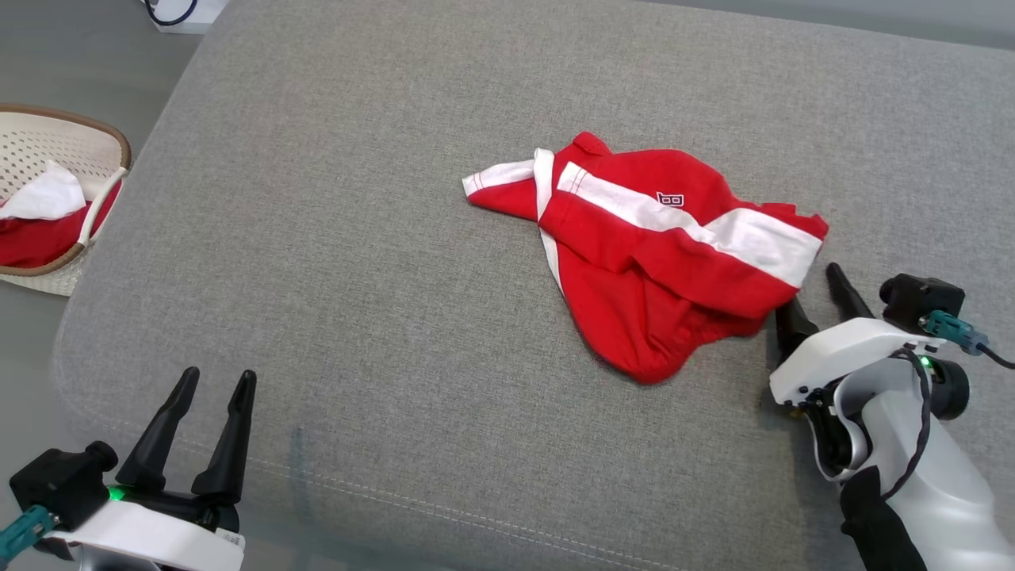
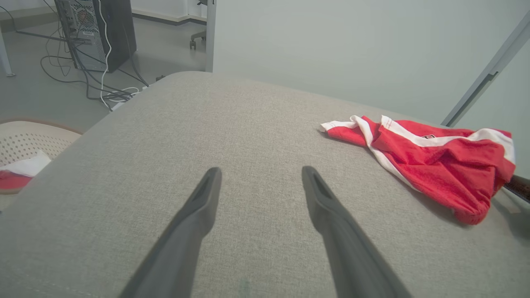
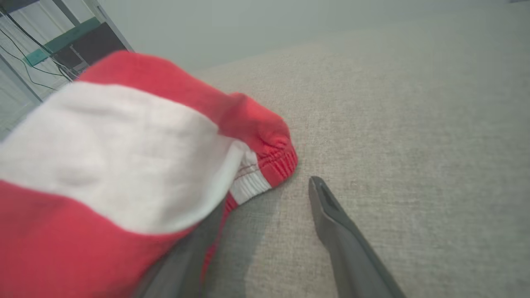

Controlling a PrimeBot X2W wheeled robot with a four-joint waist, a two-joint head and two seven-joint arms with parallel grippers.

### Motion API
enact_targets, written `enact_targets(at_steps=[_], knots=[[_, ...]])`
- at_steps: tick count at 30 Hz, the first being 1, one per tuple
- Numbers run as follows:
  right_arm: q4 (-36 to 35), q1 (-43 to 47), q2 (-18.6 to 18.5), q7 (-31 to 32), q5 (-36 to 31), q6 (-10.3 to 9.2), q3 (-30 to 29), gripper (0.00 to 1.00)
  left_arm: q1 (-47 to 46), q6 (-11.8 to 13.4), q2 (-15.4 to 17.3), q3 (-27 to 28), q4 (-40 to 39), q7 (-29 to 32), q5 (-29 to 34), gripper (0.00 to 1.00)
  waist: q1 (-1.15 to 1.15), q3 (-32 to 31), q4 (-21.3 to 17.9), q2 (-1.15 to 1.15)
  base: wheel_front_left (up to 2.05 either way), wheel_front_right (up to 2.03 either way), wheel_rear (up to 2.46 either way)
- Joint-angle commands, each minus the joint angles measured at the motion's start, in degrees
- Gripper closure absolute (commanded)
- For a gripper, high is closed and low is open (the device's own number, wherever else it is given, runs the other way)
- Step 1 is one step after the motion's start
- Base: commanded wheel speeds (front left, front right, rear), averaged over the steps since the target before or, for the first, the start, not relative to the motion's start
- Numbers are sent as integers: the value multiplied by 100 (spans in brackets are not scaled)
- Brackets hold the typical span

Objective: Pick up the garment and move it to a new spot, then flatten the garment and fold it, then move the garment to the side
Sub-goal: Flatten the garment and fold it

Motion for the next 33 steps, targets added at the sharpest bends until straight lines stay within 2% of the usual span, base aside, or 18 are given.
enact_targets(at_steps=[1,2,3,4,5,7,8,9,11,18,19,20,21,22,26,28,29,33], knots=[[-173,-23,93,-67,250,9,299,0,-263,-40,208,189,-97,-59,-32,0,0,-6,7,0,0,0,0],[-194,-4,93,-67,367,9,416,0,-264,-40,208,176,-84,-59,-34,0,0,-10,10,0,0,0,0],[-204,13,93,-67,487,9,497,7,-269,-40,209,162,-75,-59,-33,0,0,-13,12,0,0,0,0],[-229,26,93,-67,620,9,574,20,-275,-40,209,146,-73,-59,-30,0,0,-17,18,0,0,0,0],[-290,34,93,-67,748,9,675,43,-282,-40,208,132,-73,-59,-31,0,0,-20,21,0,0,0,0],[-351,52,93,-67,935,9,762,61,-291,-41,203,129,-69,-59,-35,0,0,-27,17,0,0,0,0],[-351,52,93,-67,935,9,762,61,-291,-41,203,129,-69,-59,-35,0,0,-27,17,0,0,0,0],[-387,50,93,-67,989,9,800,77,-294,-41,198,134,-66,-59,-37,0,0,-31,13,0,0,0,0],[-451,33,93,-67,1040,9,795,100,-297,-41,189,143,-64,-59,-35,0,0,-38,2,0,0,0,0],[-997,195,93,-67,992,9,662,100,-204,-41,131,122,-66,-59,10,0,0,-119,-107,0,0,0,0],[-1051,241,93,-67,1022,9,665,98,-188,-41,123,127,-59,-59,13,0,0,-130,-131,0,0,0,0],[-1096,282,93,-67,1034,9,677,87,-173,-41,113,130,-49,-59,15,0,0,-144,-153,0,0,0,0],[-1172,312,93,-67,1044,9,698,90,-164,-41,106,127,-39,-59,15,0,0,-150,-170,0,0,0,0],[-1249,342,93,-67,1064,9,717,100,-159,-41,105,119,-31,-59,18,0,0,-153,-186,0,0,0,0],[-1298,463,93,-67,1113,9,766,100,-160,-41,108,99,-8,-59,27,0,0,-175,-234,0,0,0,0],[-1203,493,93,-67,1160,9,789,36,-166,-41,103,78,5,-59,32,0,0,-190,-237,0,0,0,0],[-1182,489,93,-67,1170,9,787,0,-166,-41,101,69,9,-59,36,0,0,-196,-236,0,0,0,0],[-1180,446,93,-67,1135,9,877,0,-143,-41,102,34,28,-59,48,0,0,-201,-218,0,0,0,0]])
